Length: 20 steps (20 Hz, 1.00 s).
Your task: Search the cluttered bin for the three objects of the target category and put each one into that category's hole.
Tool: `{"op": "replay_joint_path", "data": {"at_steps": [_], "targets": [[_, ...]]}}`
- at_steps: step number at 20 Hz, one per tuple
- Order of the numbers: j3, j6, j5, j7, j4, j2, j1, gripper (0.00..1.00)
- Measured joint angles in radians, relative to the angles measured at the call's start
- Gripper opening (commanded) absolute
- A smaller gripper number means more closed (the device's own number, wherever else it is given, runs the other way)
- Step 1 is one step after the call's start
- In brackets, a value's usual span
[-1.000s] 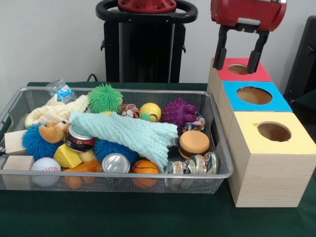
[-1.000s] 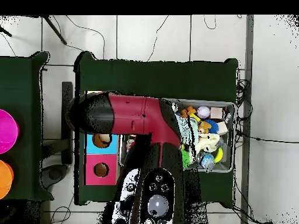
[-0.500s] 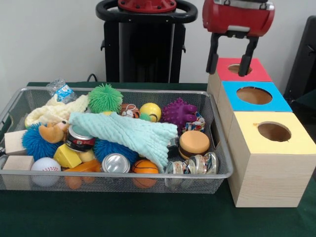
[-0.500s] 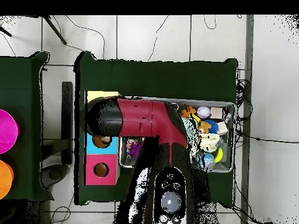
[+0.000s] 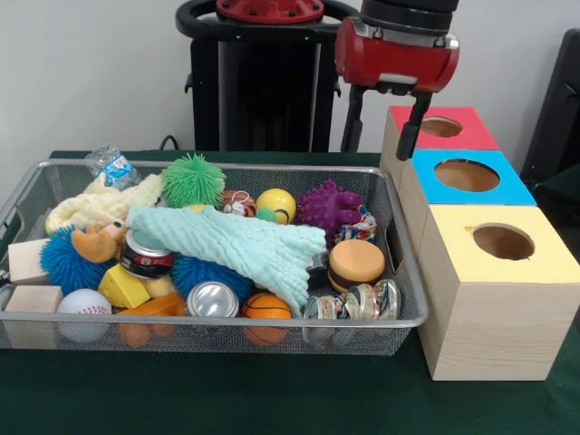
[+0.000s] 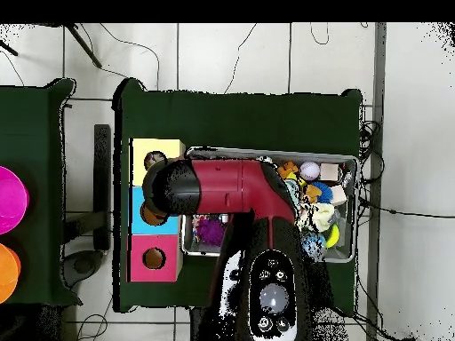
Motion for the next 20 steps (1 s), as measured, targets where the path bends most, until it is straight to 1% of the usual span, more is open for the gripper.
{"op": "replay_joint_path", "data": {"at_steps": [5,11,20], "targets": [[0.011,-0.035,-0.055,0.000,0.003,0.012,-0.003,1.00],[0.011,-0.061,-0.098,0.000,0.003,0.035,0.007,1.00],[0.012,-0.067,-0.130,0.000,0.002,0.068,0.021,1.00]]}}
